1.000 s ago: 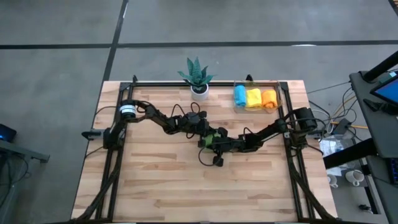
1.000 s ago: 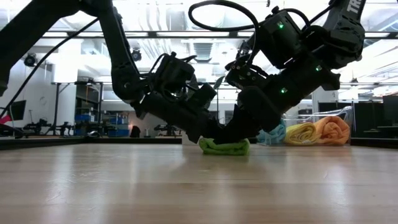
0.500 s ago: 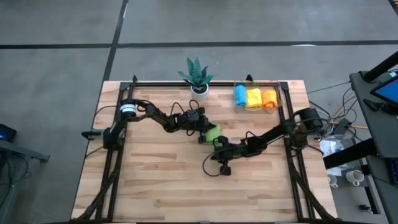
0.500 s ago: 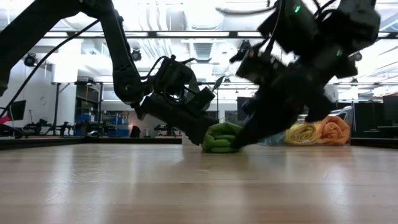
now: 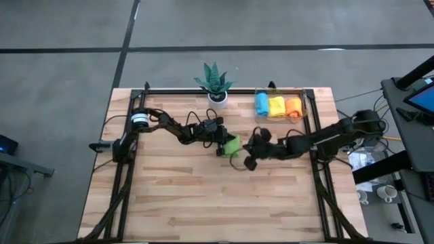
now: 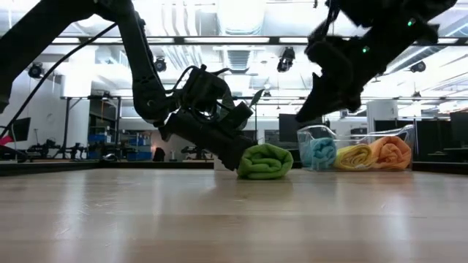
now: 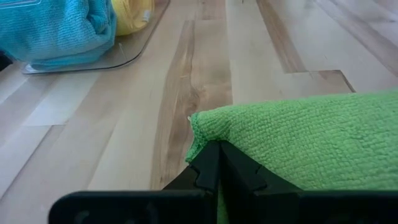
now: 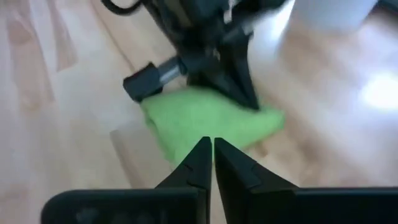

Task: Roll microfiber towels into tight, uniform cylinder then place into a basket
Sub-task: Put the green microfiber into the transparent bin

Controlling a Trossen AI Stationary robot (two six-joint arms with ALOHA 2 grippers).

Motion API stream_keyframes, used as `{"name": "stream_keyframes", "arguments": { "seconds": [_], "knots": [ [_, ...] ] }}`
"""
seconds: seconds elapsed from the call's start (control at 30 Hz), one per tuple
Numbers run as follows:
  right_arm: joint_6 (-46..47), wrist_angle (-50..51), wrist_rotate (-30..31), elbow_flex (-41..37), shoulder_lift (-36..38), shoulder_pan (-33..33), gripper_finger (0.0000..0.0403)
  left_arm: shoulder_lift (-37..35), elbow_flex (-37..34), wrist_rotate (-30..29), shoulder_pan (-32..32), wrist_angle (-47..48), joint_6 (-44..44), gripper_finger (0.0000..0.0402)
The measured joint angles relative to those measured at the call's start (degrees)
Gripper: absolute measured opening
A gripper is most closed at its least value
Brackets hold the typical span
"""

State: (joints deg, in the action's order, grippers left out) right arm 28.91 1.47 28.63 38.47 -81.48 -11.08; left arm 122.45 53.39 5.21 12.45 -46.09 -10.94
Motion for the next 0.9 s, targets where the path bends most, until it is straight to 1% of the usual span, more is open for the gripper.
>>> {"name": "stream_keyframes", "arguments": {
  "seconds": [0.07,0.17,0.27,0.4,0.5,0.57,0.63,0.8,0.9],
  "knots": [
    [3.7,0.1,-6.0,-1.2,1.0,2.9,0.0021,0.0,0.0,0.0,0.0,0.0,0.0,0.0000],
    [9.3,0.5,-14.9,-2.8,0.3,8.2,0.0047,0.0,0.0,0.1,-0.1,0.0,0.0,0.0000],
    [14.1,0.2,-19.4,-3.4,-1.5,13.7,0.0088,0.0,0.0,0.2,-0.1,-0.1,0.0,0.0000],
    [17.2,-0.4,-25.8,-3.3,-4.0,19.4,0.0153,0.0,0.0,0.2,-0.1,-0.1,0.0,0.0000],
    [18.2,-1.1,-26.6,-3.2,-4.8,20.9,0.0198,0.0,0.0,0.2,-0.1,-0.1,0.0,0.0000],
    [18.9,-1.9,-27.6,-3.2,-4.9,20.9,0.0220,0.0,0.0,0.2,-0.1,-0.1,0.0,0.0000],
    [21.4,-2.6,-28.0,-3.2,-5.1,20.7,0.0235,0.0,0.0,0.2,-0.1,-0.2,0.0,0.0000],
    [25.7,-2.9,-27.5,-3.1,-5.3,19.3,0.0256,0.0,0.0,0.4,-0.2,-0.3,0.0,0.0000],
    [27.9,-5.8,-27.3,-3.1,-5.9,18.1,0.0260,0.0,-0.1,0.3,-0.2,-1.1,0.0,0.0000]
  ]
}}
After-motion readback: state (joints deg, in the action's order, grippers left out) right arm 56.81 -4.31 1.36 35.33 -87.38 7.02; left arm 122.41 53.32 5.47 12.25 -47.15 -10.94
